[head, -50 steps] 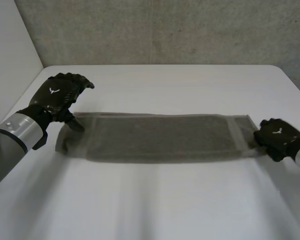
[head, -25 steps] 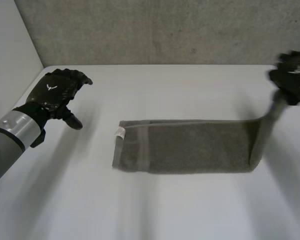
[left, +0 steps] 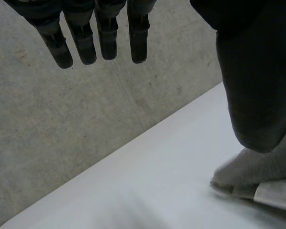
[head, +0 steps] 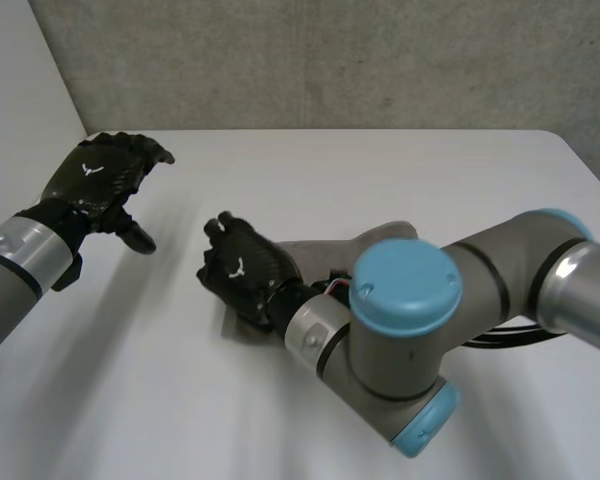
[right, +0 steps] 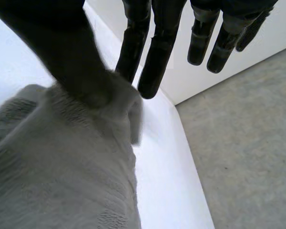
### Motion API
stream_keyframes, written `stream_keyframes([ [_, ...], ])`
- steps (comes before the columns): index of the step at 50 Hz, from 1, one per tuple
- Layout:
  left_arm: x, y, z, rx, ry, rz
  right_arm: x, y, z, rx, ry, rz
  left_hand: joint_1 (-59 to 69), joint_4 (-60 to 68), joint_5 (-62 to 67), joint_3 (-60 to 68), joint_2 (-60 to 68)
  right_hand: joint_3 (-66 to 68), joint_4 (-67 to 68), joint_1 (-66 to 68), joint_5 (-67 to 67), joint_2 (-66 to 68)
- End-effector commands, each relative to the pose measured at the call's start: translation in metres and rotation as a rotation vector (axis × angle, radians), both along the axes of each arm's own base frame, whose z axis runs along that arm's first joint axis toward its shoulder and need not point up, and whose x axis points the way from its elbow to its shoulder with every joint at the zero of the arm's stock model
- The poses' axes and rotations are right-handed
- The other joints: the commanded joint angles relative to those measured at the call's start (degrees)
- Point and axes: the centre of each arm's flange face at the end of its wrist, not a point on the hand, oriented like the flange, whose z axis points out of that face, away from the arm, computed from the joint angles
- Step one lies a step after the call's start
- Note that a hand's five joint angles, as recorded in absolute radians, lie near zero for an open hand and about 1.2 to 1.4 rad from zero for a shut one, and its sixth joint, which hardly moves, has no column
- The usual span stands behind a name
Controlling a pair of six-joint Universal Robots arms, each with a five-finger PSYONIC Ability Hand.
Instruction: Fold the towel.
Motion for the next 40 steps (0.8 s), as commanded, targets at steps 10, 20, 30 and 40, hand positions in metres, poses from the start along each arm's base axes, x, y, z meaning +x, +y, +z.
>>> stream_keyframes([
  [10, -0.005, 0.004, 0.0, 0.002, 0.0, -0.018, -0.092, -0.051, 0.066, 0.021, -0.121, -0.306, -3.91, -3.16, -1.58, -2.79, -3.03, -3.0, -4.09, -47.68, -47.83, -48.2],
  [20, -0.032, 0.021, 0.0, 0.0, 0.003, -0.107, -0.173, -0.075, 0.033, 0.348, -0.092, -0.552, -3.91, -3.16, -1.58, -2.79, -3.03, -3.0, -4.09, -40.7, -40.85, -41.22],
  [30, -0.072, 0.047, -0.028, 0.086, 0.037, -0.205, -0.193, -0.073, -0.009, 0.525, -0.042, -0.541, -3.07, -3.16, -0.73, -2.79, -2.19, -3.0, -4.09, -20.86, -21.02, -21.39],
  [40, -0.078, 0.038, -0.071, 0.166, -0.001, -0.127, -0.197, -0.078, -0.032, 0.52, -0.034, -0.549, -2.74, -3.16, -0.4, -2.79, -1.85, -3.0, -4.09, -17.5, -17.66, -18.03],
])
